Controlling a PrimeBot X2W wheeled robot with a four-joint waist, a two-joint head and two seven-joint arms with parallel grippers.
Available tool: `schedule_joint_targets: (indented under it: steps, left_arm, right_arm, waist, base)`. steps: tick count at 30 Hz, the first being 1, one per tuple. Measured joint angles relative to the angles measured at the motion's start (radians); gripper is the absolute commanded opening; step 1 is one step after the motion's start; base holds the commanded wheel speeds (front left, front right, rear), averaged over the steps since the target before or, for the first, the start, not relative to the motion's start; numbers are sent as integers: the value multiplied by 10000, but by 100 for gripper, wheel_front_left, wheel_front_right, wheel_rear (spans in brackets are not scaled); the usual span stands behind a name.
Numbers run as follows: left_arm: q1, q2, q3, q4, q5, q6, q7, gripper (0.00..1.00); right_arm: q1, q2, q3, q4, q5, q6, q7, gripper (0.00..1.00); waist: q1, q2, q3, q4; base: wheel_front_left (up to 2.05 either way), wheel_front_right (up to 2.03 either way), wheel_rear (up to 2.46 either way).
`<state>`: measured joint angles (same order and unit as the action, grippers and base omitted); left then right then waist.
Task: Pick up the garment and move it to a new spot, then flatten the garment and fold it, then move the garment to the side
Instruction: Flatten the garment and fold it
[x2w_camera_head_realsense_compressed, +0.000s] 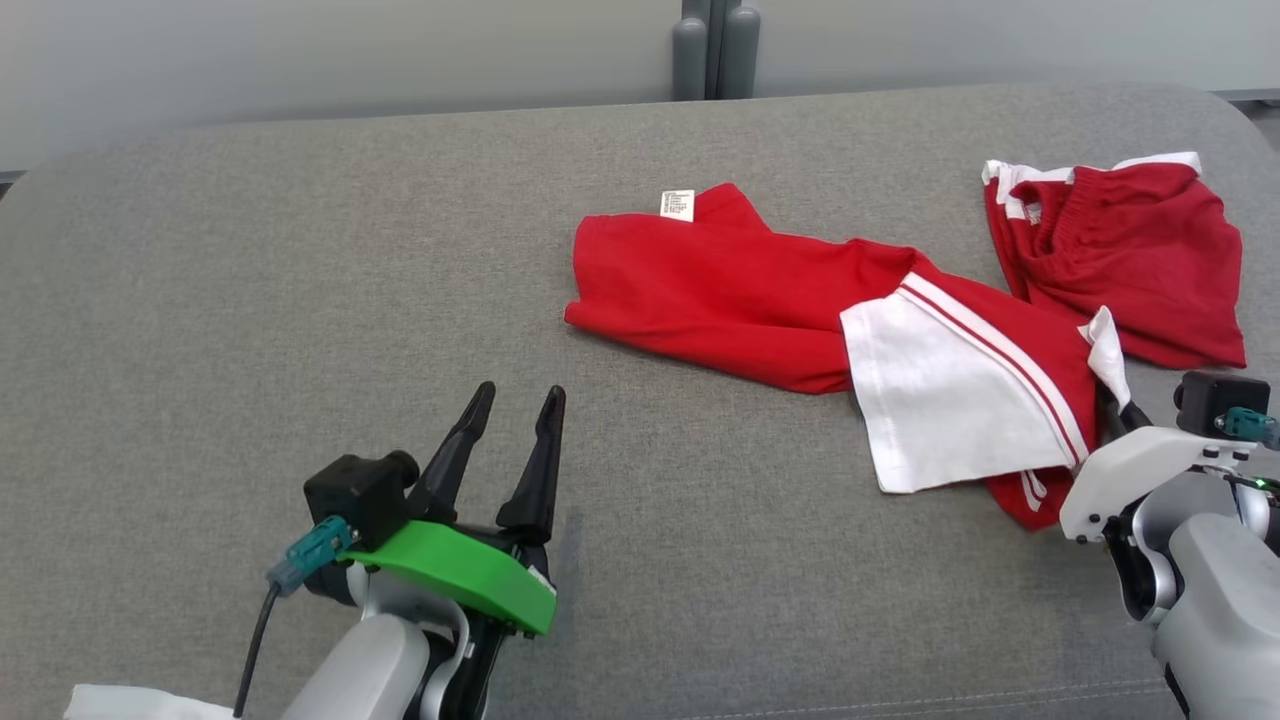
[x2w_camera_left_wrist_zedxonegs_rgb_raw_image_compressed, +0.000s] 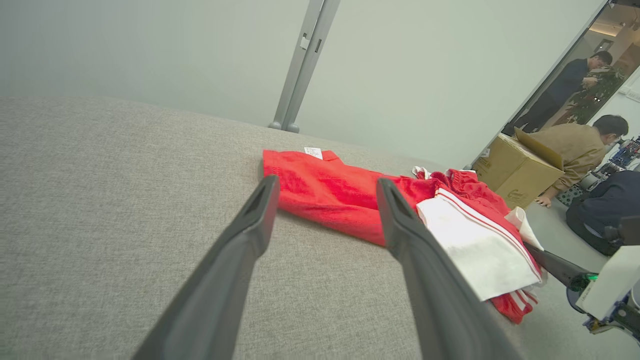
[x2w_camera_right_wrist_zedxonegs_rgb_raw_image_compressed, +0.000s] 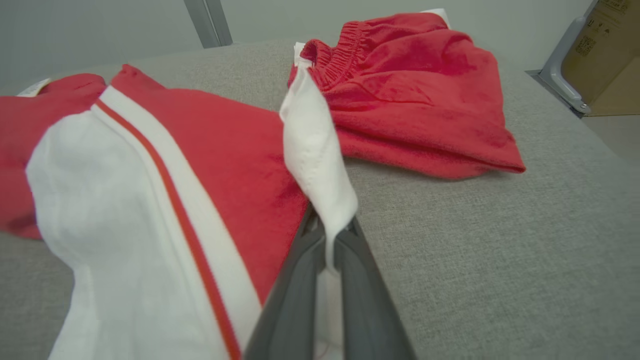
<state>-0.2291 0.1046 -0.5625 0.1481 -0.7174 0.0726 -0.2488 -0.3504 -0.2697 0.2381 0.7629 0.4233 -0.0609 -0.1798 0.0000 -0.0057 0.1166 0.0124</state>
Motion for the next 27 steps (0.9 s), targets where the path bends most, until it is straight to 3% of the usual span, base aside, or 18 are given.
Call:
schedule_joint_targets:
  steps: [14,20,27]
  left_arm:
    - [399,163,161,-115,6,79,0,100]
    - [524,176,174,-282,8,86,0,100]
    - [608,157,33,-326,86,86,0,100]
  right_arm:
    - [-404,-629,-322,-324,-65,293,-506,100]
    - [-273,428,35,-1175,159,897,-631,100]
    - [671,1346,479,-1764,416,1352,-662,100]
  waist:
    - [0,1,-20,-868]
    - [0,0,-83,-1325]
    - [0,0,-167,-1587]
  base:
    - [0,0,0]
    - [0,0,0]
    - [0,0,0]
